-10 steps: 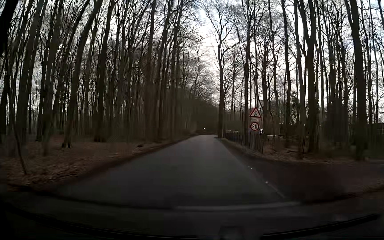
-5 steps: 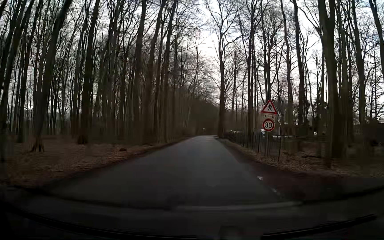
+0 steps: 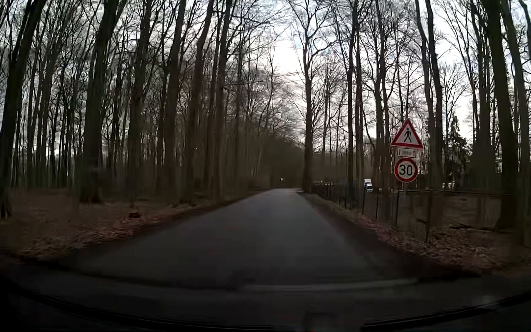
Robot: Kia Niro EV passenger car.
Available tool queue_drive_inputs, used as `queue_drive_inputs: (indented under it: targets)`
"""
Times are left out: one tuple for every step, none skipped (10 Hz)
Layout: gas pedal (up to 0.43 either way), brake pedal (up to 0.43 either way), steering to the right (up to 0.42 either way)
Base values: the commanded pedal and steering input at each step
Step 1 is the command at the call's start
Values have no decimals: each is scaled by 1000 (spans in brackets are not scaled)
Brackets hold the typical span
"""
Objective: Follow the waypoints while adhering to traffic rules and regulations
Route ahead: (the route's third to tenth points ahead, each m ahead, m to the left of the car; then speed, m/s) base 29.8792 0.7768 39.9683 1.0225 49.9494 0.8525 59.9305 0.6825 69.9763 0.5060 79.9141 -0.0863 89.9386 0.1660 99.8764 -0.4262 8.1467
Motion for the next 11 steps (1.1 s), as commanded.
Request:
queue_drive_inputs:
  targets:
    - [87, 0, 3]
    - [87, 0, 3]
    - [98, 0, 3]
    - [98, 0, 3]
    - [98, 0, 3]
    - [118, 0, 3]
    - [138, 0, 3]
    - [169, 0, 3]
    - [169, 0, 3]
    - [169, 0, 3]
    - [169, 0, 1]
